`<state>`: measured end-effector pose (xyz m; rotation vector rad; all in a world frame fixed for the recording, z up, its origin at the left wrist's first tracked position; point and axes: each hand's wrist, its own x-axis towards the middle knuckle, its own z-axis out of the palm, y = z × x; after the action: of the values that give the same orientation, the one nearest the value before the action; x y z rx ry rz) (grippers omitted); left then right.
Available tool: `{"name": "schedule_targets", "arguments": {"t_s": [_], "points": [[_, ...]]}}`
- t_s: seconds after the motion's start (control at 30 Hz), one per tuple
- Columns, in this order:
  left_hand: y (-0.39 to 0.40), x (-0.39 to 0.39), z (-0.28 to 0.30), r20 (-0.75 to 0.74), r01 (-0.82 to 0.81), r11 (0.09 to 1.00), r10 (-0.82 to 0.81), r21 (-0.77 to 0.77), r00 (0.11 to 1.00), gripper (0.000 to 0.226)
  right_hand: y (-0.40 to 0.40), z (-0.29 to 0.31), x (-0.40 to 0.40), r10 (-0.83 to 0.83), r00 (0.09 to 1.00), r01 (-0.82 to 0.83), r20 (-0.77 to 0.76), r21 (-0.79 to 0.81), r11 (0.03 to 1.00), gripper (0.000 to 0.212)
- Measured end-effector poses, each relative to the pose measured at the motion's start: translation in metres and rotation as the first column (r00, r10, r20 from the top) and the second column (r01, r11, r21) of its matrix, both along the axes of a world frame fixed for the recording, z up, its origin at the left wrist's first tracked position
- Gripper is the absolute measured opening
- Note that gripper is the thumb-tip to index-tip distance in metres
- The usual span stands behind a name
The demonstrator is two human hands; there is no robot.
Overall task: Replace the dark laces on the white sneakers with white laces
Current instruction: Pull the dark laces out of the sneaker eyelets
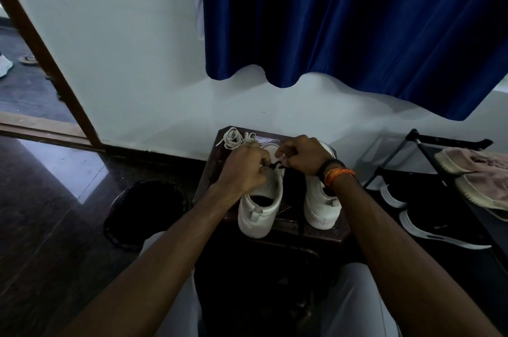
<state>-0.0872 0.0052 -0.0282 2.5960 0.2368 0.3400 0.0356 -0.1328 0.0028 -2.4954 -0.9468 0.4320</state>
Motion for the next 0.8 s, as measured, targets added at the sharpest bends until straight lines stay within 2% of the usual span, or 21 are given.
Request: {"name": "schedule_targets", "arguments": {"t_s": [0.13,0.27,0.33,0.43,0.53,0.8], "points": [[0.002,0.006,0.0,-0.023,0.01,0.997,-0.008,0.075,1.0,0.026,0.0,0.003,-0.003,-0.019,0.999,0.019,-0.026,0.028,0.999,0.017],[-0.001,0.012,0.003,-0.033,-0.026,0.985,0.033,0.17,0.999,0.022,0.005,0.004,-0.013,-0.027,0.975,0.034,-0.222,0.031,0.999,0.013],[-0.002,0.016,0.005,-0.04,-0.051,0.983,0.059,0.178,0.997,0.019,0.006,0.002,-0.015,-0.053,0.964,0.063,-0.262,0.03,0.998,0.017],[-0.002,0.019,0.003,-0.056,-0.073,0.987,0.082,0.142,0.995,0.017,0.005,-0.001,-0.014,-0.128,0.927,0.161,-0.352,0.064,0.985,0.019],[-0.001,0.02,-0.007,-0.068,-0.101,0.994,0.103,0.042,0.992,0.013,0.0,-0.005,-0.01,-0.163,0.895,0.222,-0.415,0.097,0.97,0.02],[0.001,0.024,-0.022,-0.029,-0.136,0.979,0.133,-0.155,0.991,0.016,0.008,-0.003,-0.008,-0.208,0.851,0.258,-0.483,0.039,0.965,0.023]]}}
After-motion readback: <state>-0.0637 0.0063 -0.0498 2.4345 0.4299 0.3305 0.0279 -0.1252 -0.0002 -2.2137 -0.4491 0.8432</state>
